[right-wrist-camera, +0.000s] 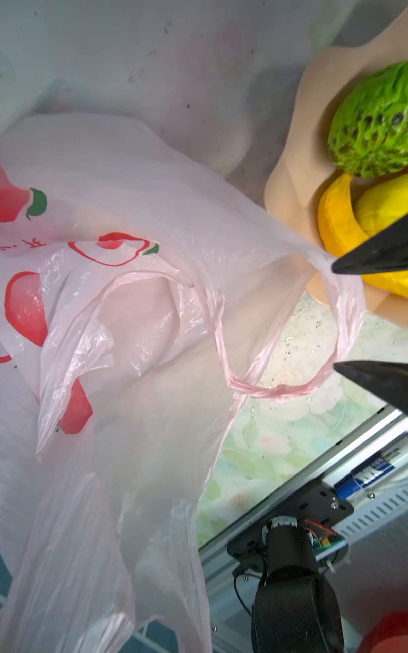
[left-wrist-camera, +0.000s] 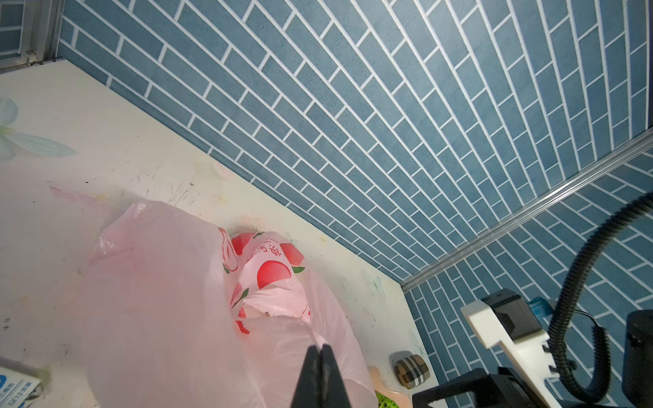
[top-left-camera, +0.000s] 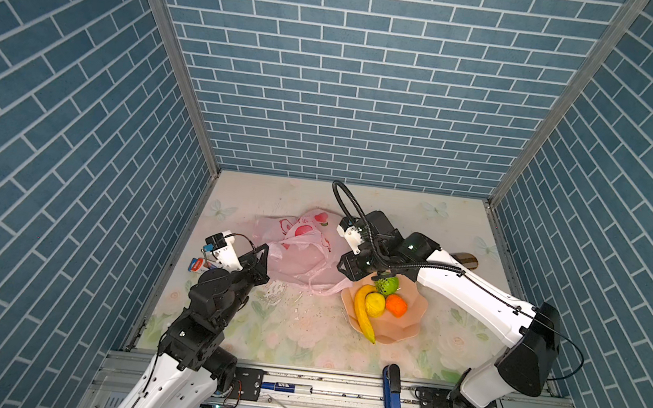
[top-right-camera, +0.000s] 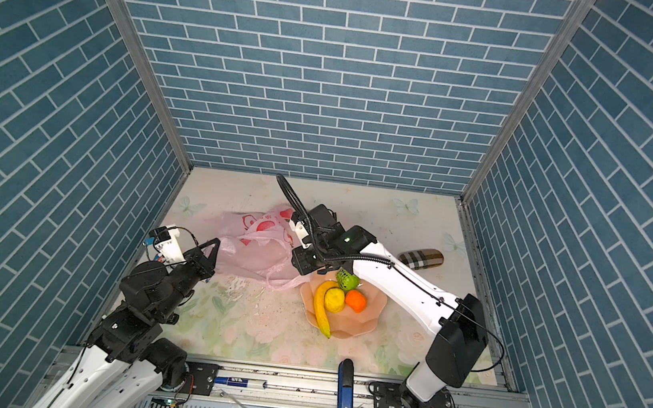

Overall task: Take fruits out of the plastic bag
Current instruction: Shake the plastic bag at the middle-left of the table.

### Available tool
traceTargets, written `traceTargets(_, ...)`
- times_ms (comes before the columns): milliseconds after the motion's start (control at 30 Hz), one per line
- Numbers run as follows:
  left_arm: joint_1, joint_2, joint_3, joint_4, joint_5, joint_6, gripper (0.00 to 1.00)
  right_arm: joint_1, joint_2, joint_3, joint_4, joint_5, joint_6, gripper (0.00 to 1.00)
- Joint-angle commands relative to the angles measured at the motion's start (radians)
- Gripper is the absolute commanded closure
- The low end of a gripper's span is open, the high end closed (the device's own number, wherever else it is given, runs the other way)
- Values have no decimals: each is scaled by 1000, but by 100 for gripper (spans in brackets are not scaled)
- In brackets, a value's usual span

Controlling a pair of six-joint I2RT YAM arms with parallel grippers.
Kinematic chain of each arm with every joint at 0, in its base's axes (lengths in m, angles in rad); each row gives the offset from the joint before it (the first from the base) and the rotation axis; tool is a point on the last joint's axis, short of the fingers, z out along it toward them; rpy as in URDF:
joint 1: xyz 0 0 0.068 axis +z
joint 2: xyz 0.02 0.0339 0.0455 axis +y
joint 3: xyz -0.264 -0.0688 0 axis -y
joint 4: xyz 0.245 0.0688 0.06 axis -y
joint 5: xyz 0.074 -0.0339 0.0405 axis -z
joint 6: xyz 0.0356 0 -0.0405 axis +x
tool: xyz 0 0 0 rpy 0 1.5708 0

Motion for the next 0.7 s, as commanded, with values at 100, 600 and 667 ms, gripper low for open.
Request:
traceTargets(100,0,-37,1,8,29,9,100,41,120,174,-62,179,64,49)
traceTargets(600,1,-91,-25,11,24,-3,100,56,375,286,133,426,-56,34)
traceTargets(667,1,-97,-29,11,20,-5,100,54,396,297,153,432,-75,32)
